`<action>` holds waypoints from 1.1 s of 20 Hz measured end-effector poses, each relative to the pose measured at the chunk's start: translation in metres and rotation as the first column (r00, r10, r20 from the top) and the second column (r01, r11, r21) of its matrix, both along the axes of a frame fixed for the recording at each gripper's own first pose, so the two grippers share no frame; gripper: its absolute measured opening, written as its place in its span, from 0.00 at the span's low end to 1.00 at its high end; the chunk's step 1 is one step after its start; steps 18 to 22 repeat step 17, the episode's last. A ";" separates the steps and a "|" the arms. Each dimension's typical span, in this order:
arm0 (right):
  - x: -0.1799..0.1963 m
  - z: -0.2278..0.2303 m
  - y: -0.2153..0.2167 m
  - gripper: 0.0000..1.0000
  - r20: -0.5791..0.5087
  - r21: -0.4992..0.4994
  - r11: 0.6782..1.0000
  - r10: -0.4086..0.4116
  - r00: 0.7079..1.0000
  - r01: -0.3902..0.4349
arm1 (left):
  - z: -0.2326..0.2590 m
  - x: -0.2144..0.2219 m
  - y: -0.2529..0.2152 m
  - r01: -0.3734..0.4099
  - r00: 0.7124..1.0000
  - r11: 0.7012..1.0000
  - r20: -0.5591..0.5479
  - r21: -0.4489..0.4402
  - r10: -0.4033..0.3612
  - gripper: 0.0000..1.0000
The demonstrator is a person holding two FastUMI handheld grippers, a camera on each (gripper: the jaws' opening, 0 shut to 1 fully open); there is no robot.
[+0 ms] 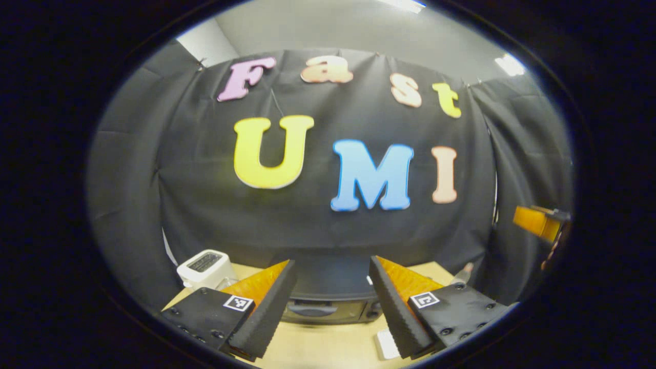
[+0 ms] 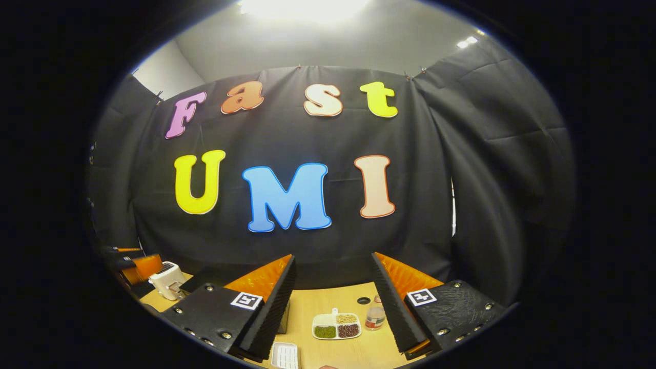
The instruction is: Open the electric oven with the left hand, put the food in, and close the electric oven.
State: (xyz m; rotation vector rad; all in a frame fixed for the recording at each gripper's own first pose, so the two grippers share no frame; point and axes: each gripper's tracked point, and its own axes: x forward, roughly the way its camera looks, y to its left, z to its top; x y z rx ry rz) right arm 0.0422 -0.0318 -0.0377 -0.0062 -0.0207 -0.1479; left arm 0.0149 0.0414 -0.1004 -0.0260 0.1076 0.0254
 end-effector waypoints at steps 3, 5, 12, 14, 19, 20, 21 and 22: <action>0.002 0.017 0.010 0.87 0.035 0.015 0.999 0.043 0.998 -0.044 | 0.046 -0.018 -0.003 -0.020 0.996 0.999 0.091 0.035 0.017 0.97; 0.002 0.022 0.016 0.87 0.049 0.016 0.998 0.066 0.997 -0.067 | 0.057 -0.029 -0.007 -0.029 0.994 0.999 0.104 0.046 0.024 0.98; -0.020 0.038 0.045 0.87 0.047 -0.011 0.995 0.099 0.994 -0.099 | 0.077 -0.039 -0.009 0.024 0.991 0.999 0.131 0.033 -0.028 1.00; -0.029 0.045 0.060 0.87 0.062 -0.011 0.994 0.109 0.992 -0.108 | 0.080 -0.043 -0.008 0.042 0.990 0.998 0.134 0.042 -0.048 1.00; -0.037 0.047 0.066 0.87 0.067 -0.026 0.996 0.090 0.994 -0.088 | 0.082 -0.055 -0.009 0.083 0.987 0.996 0.136 0.032 -0.087 1.00; -0.037 0.047 0.066 0.87 0.067 -0.026 0.996 0.090 0.994 -0.088 | 0.082 -0.055 -0.009 0.083 0.987 0.996 0.136 0.032 -0.087 1.00; -0.037 0.047 0.066 0.87 0.067 -0.026 0.996 0.090 0.994 -0.088 | 0.082 -0.055 -0.009 0.083 0.987 0.996 0.136 0.032 -0.087 1.00; -0.037 0.047 0.066 0.87 0.067 -0.026 0.996 0.090 0.994 -0.088 | 0.082 -0.055 -0.009 0.083 0.987 0.996 0.136 0.032 -0.087 1.00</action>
